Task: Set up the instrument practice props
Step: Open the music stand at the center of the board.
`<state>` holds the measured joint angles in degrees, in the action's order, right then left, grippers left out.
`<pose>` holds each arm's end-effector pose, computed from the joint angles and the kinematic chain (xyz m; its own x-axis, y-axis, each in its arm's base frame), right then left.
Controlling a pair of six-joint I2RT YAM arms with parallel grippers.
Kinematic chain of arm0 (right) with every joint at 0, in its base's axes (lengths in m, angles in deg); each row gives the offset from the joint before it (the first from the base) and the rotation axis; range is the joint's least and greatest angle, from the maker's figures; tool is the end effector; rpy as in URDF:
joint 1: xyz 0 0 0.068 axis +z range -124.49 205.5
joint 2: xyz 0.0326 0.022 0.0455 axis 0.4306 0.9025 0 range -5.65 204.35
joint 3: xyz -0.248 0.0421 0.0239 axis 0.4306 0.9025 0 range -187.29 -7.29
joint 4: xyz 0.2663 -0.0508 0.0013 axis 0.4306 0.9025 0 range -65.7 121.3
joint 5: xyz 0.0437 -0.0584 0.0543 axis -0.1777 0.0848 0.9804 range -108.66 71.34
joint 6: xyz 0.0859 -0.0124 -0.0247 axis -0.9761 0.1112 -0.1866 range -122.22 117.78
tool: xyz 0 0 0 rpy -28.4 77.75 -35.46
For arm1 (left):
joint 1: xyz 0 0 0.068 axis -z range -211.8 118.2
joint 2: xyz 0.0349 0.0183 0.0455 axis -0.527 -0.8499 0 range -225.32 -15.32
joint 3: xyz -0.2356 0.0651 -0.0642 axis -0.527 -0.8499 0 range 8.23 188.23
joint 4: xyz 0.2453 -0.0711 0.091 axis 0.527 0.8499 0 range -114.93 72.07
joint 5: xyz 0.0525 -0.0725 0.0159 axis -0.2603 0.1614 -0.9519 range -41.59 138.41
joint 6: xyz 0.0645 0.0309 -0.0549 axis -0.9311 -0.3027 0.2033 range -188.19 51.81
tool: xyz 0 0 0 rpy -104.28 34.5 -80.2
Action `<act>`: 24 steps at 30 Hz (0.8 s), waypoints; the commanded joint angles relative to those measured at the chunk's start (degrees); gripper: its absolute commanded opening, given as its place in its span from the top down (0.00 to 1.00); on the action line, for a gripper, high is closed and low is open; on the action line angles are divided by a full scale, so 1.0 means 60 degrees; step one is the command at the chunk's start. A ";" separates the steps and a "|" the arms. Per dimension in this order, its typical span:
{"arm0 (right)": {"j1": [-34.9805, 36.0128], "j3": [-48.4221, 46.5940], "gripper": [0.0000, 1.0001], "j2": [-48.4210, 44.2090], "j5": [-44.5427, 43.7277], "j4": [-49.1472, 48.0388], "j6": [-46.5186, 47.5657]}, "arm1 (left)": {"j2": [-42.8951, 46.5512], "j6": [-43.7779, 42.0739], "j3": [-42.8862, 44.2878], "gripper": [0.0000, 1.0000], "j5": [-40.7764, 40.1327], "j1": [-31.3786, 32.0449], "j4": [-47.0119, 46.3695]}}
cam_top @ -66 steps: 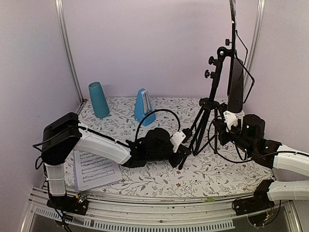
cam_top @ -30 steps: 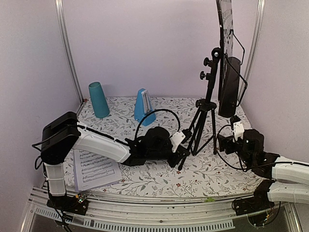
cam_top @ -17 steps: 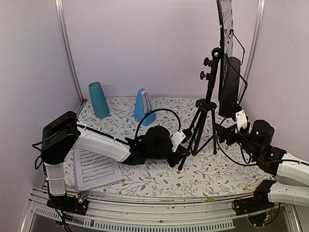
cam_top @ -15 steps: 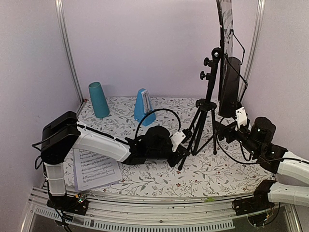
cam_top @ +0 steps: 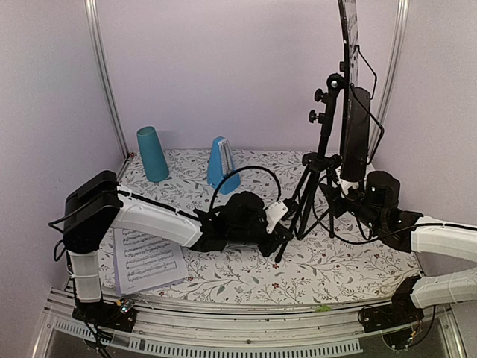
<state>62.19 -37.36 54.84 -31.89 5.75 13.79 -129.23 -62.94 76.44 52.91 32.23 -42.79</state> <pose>0.2515 0.1644 0.2162 -0.0477 -0.3703 -0.9277 -0.4318 0.8451 -0.3152 0.2029 -0.4310 0.1229 -0.2884 0.3839 -0.8772 0.9041 0.4110 -0.1173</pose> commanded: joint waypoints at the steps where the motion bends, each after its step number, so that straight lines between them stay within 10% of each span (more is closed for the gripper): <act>1: 0.0558 -0.0308 0.68 0.0168 -0.1481 -0.0120 0.0524 | -0.0209 -0.0380 -0.0157 1.00 0.0085 -0.0115 0.2104; 8: 0.0955 -0.0476 1.00 -0.0026 -0.2393 0.1911 0.0529 | -0.0084 -0.0240 -0.0090 1.00 0.0169 -0.0186 0.2435; 24: 0.0976 -0.0103 1.00 -0.1015 -0.3380 0.3698 -0.0490 | 0.0375 -0.0219 -0.0452 1.00 0.0097 -0.0310 0.2967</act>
<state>69.19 -39.81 50.08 -42.60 19.81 8.68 -128.70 -64.16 77.49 55.46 31.77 -38.33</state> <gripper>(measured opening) 0.130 0.096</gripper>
